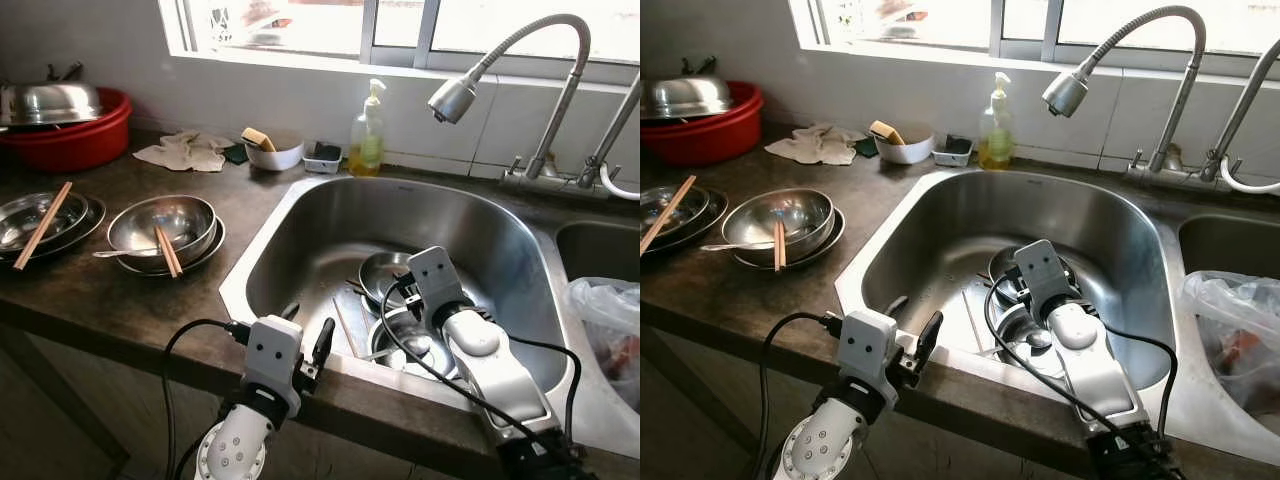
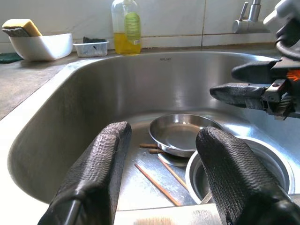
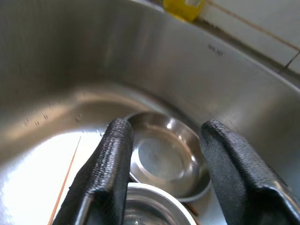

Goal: Kitchen organization

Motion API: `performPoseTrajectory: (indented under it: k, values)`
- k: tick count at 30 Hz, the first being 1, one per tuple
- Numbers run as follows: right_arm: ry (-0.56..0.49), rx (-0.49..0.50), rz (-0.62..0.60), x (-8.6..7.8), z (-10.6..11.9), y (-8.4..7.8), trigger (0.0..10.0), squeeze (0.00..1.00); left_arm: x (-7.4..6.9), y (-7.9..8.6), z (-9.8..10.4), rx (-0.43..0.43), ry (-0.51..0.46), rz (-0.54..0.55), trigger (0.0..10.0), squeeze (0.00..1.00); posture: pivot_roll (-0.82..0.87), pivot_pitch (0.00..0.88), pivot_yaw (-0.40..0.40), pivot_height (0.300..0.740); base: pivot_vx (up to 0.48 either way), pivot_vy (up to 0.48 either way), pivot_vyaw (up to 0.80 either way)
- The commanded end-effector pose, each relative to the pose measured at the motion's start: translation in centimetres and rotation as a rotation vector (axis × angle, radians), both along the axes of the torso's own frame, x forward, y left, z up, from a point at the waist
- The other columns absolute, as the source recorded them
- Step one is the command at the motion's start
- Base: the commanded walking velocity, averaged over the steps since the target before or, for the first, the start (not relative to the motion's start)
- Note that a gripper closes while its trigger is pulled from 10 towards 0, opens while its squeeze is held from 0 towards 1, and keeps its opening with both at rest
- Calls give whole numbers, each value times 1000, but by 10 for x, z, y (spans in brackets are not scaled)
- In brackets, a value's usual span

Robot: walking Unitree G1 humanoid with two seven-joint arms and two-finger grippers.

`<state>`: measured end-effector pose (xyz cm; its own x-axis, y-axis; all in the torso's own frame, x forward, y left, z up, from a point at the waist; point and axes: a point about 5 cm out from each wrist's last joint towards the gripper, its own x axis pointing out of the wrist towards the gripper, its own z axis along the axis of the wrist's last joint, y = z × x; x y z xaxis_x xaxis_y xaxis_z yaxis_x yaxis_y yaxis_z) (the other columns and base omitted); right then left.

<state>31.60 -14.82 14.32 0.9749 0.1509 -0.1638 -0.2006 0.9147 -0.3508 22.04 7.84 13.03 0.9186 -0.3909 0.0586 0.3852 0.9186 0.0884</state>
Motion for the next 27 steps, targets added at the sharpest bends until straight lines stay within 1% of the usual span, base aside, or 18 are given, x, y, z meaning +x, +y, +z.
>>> performPoseTrajectory:
  k: [1,2,4,5,6,11,12,14,17,18,19,20,21,23,24,27]
  values:
    - [-77,33,-1,-2,14,1,10000,82,1,1,-9,18,51,7,10000,0,59,38,-45,740,0,0,0]
    - [-108,51,-2,-6,19,2,10000,0,1,1,-9,20,48,7,10000,0,55,33,-42,740,0,0,0]
    - [-152,77,-5,-10,24,3,10000,0,2,1,-8,23,44,7,10000,0,56,32,-42,740,0,0,0]
    - [-198,112,-14,-16,30,4,10000,0,2,2,-8,29,41,13,10000,0,55,27,-39,740,0,0,0]
    - [-219,128,-21,-19,33,4,10000,0,3,2,-8,28,39,15,10000,0,55,25,-38,740,0,0,0]
    - [-277,195,-48,-33,41,2,10000,0,2,4,-5,19,21,17,10000,0,51,21,-36,740,0,0,0]
    - [-303,243,-49,-41,45,3,10000,0,1,4,-2,12,11,18,10000,0,49,20,-34,740,0,0,0]
    - [-327,280,-54,-50,48,4,10000,0,1,5,-1,4,2,22,10000,0,44,19,-34,740,0,0,0]
    - [-334,314,-45,-57,48,6,10000,0,0,4,0,-8,-3,15,10000,0,43,17,-31,740,0,0,0]
    - [-337,343,-42,-63,48,8,10000,0,-1,3,1,-9,-5,11,10000,0,41,16,-36,740,0,0,0]
    - [-337,343,-42,-63,48,8,10000,0,-1,3,1,-9,-5,11,10000,0,41,16,-36,740,0,0,0]
    - [-332,364,-35,-69,46,11,10000,0,-1,3,1,-7,-8,9,10000,0,39,10,-31,740,0,0,0]
    - [-317,373,-33,-73,43,12,10000,0,-1,3,3,-12,-14,8,10000,0,39,10,-31,740,0,0,0]
    - [-302,369,-28,-76,40,13,10000,0,-1,3,4,-8,-20,7,10000,0,37,9,-28,740,0,0,0]
    - [-302,369,-28,-76,40,13,10000,0,-1,3,4,-8,-20,7,10000,0,37,9,-28,740,0,0,0]
    - [-284,377,-53,-83,37,6,10000,0,-1,5,5,-15,-23,21,10000,0,23,15,-23,740,0,0,0]
